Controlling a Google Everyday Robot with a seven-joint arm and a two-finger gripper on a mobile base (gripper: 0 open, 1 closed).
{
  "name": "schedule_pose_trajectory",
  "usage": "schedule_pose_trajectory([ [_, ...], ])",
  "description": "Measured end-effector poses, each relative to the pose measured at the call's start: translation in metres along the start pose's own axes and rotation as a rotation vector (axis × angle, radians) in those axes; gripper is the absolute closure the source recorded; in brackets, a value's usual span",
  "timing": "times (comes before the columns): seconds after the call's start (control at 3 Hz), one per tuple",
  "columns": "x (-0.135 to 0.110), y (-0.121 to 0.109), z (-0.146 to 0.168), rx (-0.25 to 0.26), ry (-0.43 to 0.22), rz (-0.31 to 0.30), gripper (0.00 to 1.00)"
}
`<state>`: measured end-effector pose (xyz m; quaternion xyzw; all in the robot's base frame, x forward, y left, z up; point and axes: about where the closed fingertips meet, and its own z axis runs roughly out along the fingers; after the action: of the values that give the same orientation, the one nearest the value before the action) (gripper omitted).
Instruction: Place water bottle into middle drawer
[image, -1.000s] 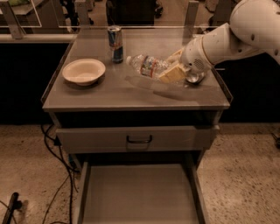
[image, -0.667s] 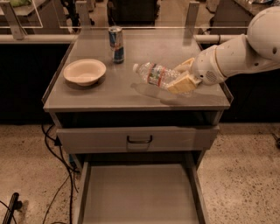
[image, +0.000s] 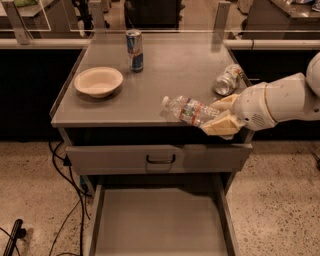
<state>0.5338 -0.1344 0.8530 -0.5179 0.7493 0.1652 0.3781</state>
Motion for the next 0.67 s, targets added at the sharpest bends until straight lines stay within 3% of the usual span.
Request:
schedule_pose_trajectory([
  [0.33,0.0,0.0,0.0,0.0,0.0,0.0,1.0],
  [0.67,0.001,0.017,0.007,-0.026,-0.001,-0.018,1.0],
])
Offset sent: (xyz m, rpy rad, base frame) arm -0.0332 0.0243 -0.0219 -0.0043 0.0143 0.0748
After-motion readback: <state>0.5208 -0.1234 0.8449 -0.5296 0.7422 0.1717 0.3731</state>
